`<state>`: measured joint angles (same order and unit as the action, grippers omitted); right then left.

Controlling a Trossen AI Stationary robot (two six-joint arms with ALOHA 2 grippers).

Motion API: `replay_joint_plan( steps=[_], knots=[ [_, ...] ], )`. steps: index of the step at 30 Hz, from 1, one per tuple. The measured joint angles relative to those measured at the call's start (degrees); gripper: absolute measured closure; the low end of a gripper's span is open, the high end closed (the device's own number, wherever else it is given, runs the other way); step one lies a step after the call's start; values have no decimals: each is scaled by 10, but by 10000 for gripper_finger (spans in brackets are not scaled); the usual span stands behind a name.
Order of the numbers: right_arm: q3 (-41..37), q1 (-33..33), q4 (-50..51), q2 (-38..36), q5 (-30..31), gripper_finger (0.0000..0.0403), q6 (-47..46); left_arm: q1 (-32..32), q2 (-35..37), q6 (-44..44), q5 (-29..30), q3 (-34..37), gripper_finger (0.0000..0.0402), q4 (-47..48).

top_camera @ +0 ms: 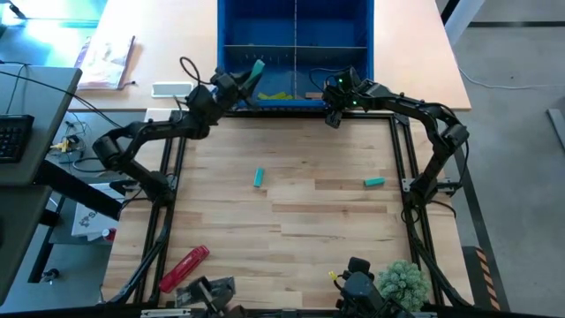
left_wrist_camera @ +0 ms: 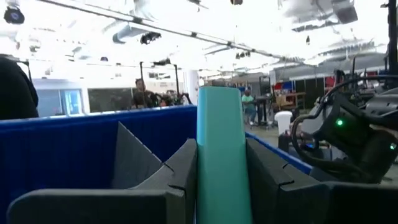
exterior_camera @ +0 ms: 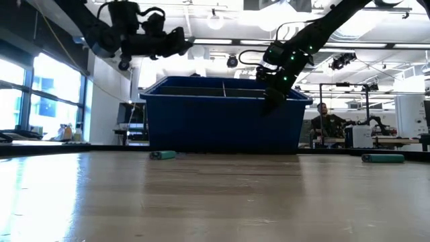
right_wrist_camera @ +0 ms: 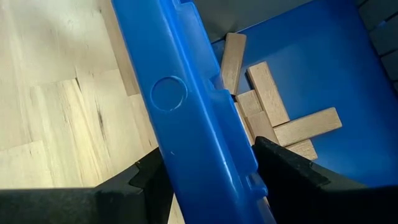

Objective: Sort blocks

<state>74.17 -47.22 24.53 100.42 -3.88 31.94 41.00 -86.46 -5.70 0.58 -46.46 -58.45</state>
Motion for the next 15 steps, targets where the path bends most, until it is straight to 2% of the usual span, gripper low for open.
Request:
replay_joint_plan(
  steps=[6,12,15],
  knots=[
    [0,0,0,0,0,208,0,-10,2,0,-1,45,335,-106],
    [0,0,0,0,0,208,0,-11,4,44,-25,69,335,-113],
    [0,0,0,0,0,208,0,-19,13,32,-29,74,335,-114]
  ],
)
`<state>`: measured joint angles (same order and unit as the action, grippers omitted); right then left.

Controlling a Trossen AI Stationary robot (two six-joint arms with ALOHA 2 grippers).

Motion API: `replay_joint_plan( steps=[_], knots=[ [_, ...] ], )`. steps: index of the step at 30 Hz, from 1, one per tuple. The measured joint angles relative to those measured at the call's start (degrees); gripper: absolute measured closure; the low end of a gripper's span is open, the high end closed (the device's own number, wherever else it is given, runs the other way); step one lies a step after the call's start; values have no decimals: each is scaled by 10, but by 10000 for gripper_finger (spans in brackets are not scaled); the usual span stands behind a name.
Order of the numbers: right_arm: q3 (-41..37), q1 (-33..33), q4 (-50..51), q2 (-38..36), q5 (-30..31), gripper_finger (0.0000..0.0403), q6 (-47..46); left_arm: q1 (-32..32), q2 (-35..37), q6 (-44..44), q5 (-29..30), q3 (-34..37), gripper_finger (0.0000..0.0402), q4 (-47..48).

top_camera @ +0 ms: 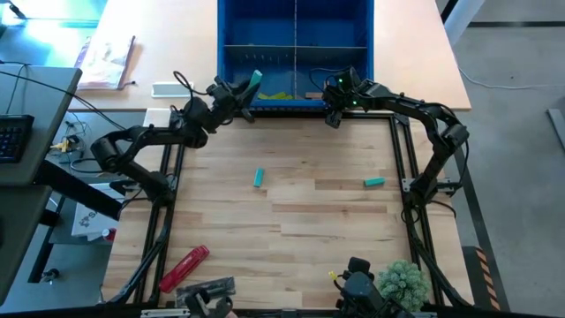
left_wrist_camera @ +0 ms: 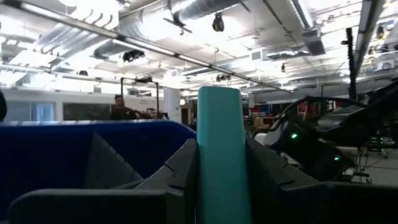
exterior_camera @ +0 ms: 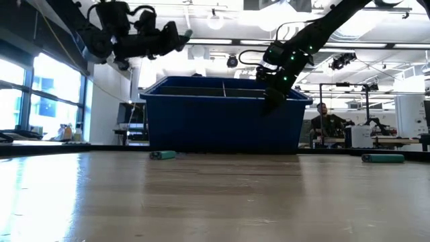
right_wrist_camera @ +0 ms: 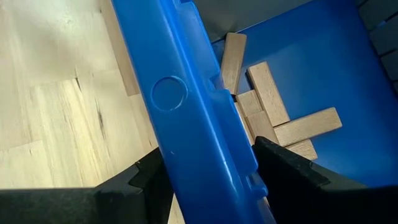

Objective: Sort blocks

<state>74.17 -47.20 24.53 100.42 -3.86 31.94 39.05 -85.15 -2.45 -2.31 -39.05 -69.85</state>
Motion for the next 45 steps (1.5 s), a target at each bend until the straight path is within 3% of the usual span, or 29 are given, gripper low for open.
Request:
replay_joint_plan(
  steps=[3,6,9,17,27,35,42,45],
  knots=[
    [0,0,0,0,0,208,0,-5,15,-11,9,-6,335,18],
    [0,0,0,0,0,208,0,13,27,-8,12,-46,335,145],
    [0,0,0,0,0,208,0,31,24,-15,9,-103,335,277],
    [0,0,0,0,0,208,0,87,-56,-119,45,-294,335,429],
    [0,0,0,0,0,208,0,137,-199,-161,74,-455,335,455],
    [0,0,0,0,0,208,0,179,-276,-131,94,-548,333,466],
    [0,0,0,0,0,208,0,192,-268,-127,109,-553,208,508],
    [0,0,0,0,0,208,0,194,-247,-150,102,-552,176,530]
  ],
)
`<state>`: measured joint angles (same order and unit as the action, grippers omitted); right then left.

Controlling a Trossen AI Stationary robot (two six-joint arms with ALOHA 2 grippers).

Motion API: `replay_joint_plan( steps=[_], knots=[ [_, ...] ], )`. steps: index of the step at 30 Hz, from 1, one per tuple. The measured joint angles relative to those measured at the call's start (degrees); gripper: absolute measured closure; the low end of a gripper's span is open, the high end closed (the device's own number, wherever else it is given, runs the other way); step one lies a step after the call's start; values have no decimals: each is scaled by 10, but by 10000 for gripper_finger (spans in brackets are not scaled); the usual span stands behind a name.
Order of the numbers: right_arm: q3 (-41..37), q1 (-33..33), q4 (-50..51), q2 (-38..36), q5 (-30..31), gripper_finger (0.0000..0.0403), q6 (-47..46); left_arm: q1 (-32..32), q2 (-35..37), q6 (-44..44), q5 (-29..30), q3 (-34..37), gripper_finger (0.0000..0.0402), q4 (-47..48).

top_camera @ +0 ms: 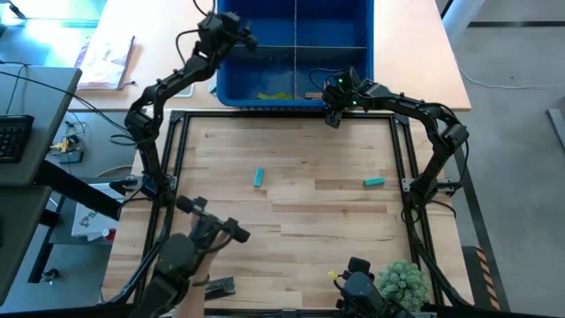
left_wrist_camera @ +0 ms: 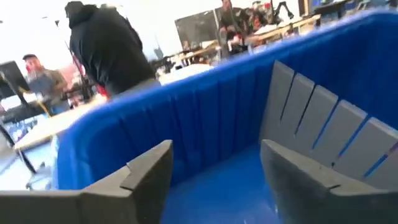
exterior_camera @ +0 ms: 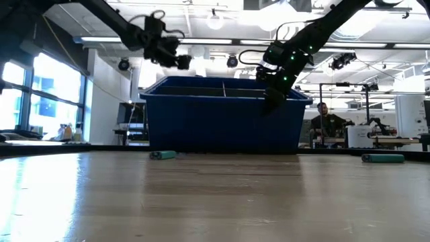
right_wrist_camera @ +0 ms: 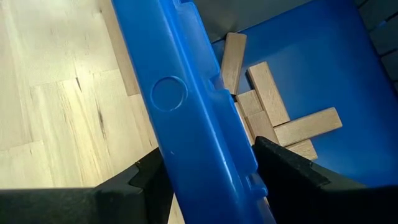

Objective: Sort blocks

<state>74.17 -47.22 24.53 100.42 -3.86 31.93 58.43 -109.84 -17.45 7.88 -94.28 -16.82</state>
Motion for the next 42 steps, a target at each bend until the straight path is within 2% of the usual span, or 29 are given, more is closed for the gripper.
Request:
replay_joint_plan(
  steps=[5,10,14,19,27,32,38,42],
  knots=[
    [0,0,0,0,0,208,0,-5,51,-23,-8,0,166,19],
    [0,0,0,0,0,208,0,-19,111,-4,-76,2,165,66],
    [0,0,0,0,0,208,0,-39,158,-3,-87,45,164,71],
    [0,0,0,0,0,208,0,-73,231,5,-82,137,163,57],
    [0,0,0,0,0,208,0,-191,374,29,22,356,163,-37],
    [0,0,0,0,0,208,0,-308,443,54,136,490,163,-66],
    [0,0,0,0,0,208,0,-442,465,125,245,605,163,-95],
    [0,0,0,0,0,208,0,-523,457,175,345,651,165,-105]
  ],
)
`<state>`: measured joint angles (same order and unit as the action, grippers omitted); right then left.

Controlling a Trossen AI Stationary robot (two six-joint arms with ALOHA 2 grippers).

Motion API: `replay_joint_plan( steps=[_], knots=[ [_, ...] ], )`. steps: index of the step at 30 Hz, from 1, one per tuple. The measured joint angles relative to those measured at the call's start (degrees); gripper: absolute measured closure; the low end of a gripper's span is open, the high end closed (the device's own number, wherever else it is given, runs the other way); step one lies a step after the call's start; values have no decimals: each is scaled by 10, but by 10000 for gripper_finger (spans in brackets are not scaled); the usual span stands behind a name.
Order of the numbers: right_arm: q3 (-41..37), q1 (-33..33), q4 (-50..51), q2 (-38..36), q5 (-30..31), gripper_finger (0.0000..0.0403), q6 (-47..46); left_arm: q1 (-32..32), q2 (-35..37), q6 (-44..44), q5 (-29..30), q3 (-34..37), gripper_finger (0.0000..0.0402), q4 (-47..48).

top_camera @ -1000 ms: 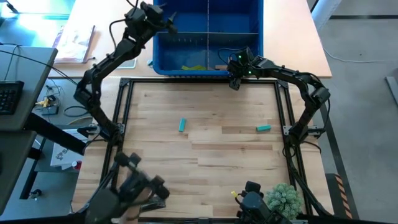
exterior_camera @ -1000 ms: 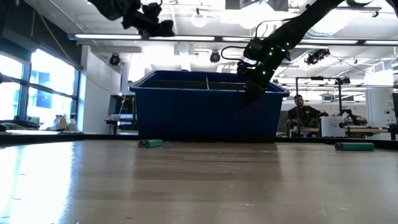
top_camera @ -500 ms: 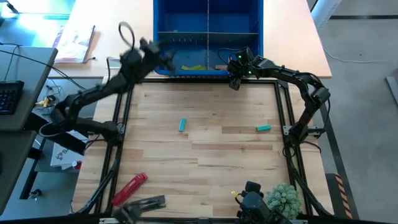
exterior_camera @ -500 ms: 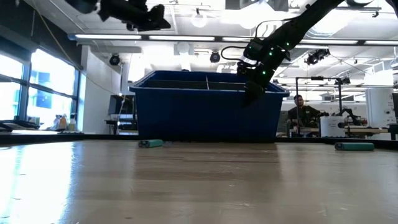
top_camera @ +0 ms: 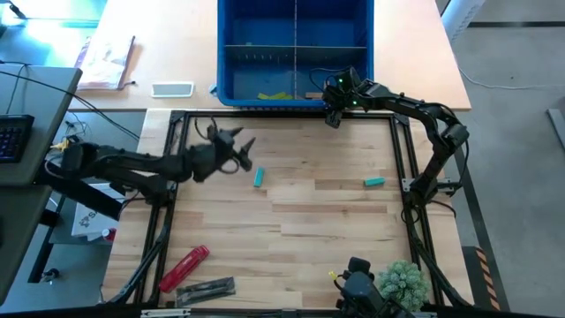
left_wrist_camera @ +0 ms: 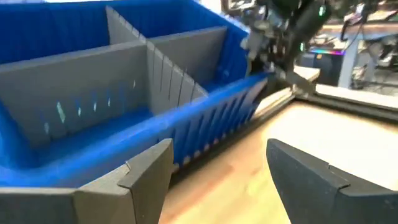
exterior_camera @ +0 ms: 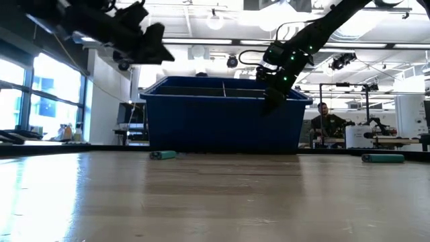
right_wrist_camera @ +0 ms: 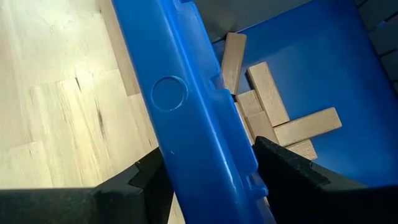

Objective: Sort blocks

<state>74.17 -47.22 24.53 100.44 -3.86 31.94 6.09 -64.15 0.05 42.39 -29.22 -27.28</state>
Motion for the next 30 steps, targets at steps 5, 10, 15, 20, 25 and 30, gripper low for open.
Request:
replay_joint_plan(
  steps=[5,10,15,20,25,30],
  knots=[
    [0,0,0,0,0,208,0,-68,-30,21,87,34,177,-42],
    [0,0,0,0,0,208,0,-104,-81,133,65,51,181,-39],
    [0,0,0,0,0,208,0,-135,-136,201,81,61,181,-33],
    [0,0,0,0,0,208,0,-150,-189,211,106,60,181,-35],
    [0,0,0,0,0,208,0,-150,-232,275,88,60,181,-35],
    [0,0,0,0,0,208,0,-150,-263,314,37,60,181,-34]
  ],
)
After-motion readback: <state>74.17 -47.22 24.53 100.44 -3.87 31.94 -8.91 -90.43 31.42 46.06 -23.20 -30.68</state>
